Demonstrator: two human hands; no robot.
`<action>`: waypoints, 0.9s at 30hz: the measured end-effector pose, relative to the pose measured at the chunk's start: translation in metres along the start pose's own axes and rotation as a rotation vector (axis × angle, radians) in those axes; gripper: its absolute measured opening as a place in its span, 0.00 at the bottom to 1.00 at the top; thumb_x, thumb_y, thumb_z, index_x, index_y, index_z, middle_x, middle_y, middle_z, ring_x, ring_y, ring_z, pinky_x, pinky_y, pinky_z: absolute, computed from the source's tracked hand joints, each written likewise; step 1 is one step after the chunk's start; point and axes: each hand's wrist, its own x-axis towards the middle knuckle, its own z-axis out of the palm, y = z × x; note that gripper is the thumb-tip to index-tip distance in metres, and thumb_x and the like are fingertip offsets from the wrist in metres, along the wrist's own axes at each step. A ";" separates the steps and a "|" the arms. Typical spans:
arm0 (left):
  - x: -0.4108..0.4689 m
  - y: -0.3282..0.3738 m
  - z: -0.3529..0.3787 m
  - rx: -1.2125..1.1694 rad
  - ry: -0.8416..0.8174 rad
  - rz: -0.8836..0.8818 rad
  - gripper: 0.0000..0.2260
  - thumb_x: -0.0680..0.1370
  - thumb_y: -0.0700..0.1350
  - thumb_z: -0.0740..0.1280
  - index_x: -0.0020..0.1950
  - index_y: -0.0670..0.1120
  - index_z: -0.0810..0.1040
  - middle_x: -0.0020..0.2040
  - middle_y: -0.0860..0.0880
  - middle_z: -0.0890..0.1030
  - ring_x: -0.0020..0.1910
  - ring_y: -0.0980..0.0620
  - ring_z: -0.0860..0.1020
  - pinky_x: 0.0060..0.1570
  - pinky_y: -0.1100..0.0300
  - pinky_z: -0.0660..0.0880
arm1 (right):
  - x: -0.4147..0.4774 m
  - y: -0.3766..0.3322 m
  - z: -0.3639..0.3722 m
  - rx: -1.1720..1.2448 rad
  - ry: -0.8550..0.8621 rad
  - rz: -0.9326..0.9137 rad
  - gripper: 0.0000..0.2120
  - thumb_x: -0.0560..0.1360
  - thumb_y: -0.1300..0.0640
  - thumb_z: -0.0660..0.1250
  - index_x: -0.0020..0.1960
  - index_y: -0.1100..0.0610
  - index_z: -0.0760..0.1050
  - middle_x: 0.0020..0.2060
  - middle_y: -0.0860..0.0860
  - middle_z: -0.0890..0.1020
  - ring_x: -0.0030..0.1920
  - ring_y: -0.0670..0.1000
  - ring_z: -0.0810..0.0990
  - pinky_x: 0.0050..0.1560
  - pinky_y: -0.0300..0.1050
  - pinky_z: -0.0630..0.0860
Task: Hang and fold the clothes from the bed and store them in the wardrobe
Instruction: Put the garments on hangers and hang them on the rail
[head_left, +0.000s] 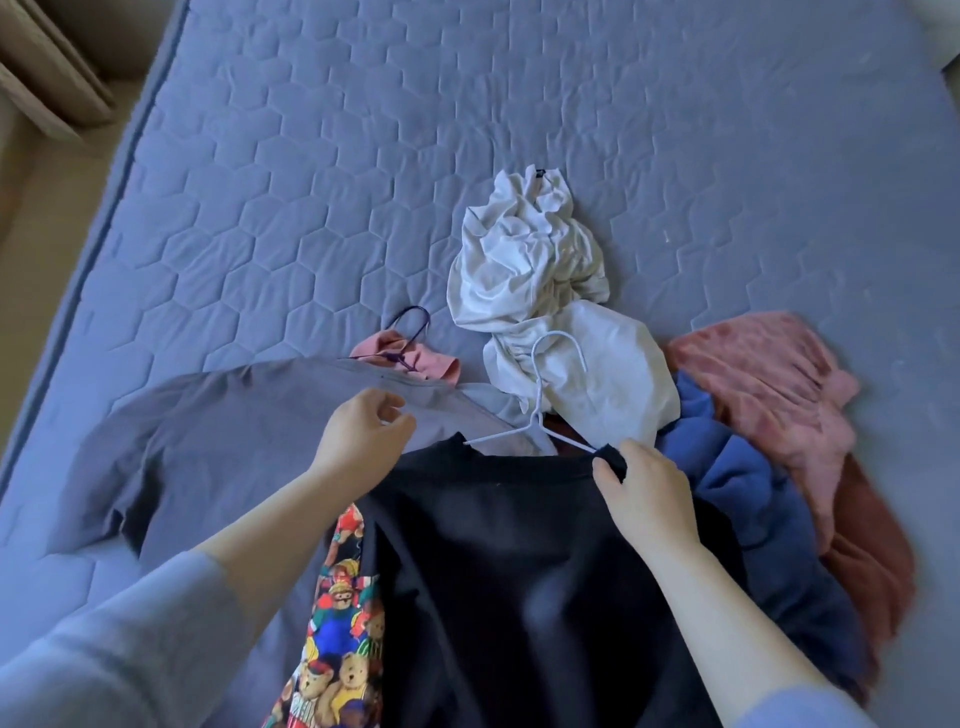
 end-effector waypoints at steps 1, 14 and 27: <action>0.008 -0.002 0.007 0.012 0.002 -0.013 0.13 0.76 0.45 0.65 0.59 0.47 0.77 0.50 0.53 0.79 0.46 0.52 0.76 0.40 0.62 0.68 | 0.003 0.003 0.008 -0.001 0.003 -0.008 0.12 0.77 0.51 0.65 0.40 0.56 0.68 0.37 0.55 0.78 0.41 0.61 0.76 0.40 0.50 0.67; 0.079 -0.003 0.070 0.093 0.051 -0.034 0.08 0.75 0.45 0.66 0.37 0.47 0.71 0.40 0.46 0.79 0.42 0.44 0.75 0.38 0.57 0.68 | 0.027 0.018 0.055 0.089 -0.050 0.032 0.10 0.77 0.53 0.66 0.44 0.60 0.74 0.37 0.53 0.77 0.41 0.57 0.76 0.45 0.55 0.73; 0.113 -0.012 0.102 0.336 0.017 -0.202 0.24 0.75 0.61 0.63 0.53 0.39 0.78 0.54 0.40 0.79 0.51 0.41 0.77 0.47 0.53 0.73 | 0.031 0.023 0.073 0.130 -0.039 0.045 0.12 0.75 0.54 0.67 0.38 0.55 0.67 0.34 0.49 0.73 0.38 0.56 0.74 0.43 0.54 0.72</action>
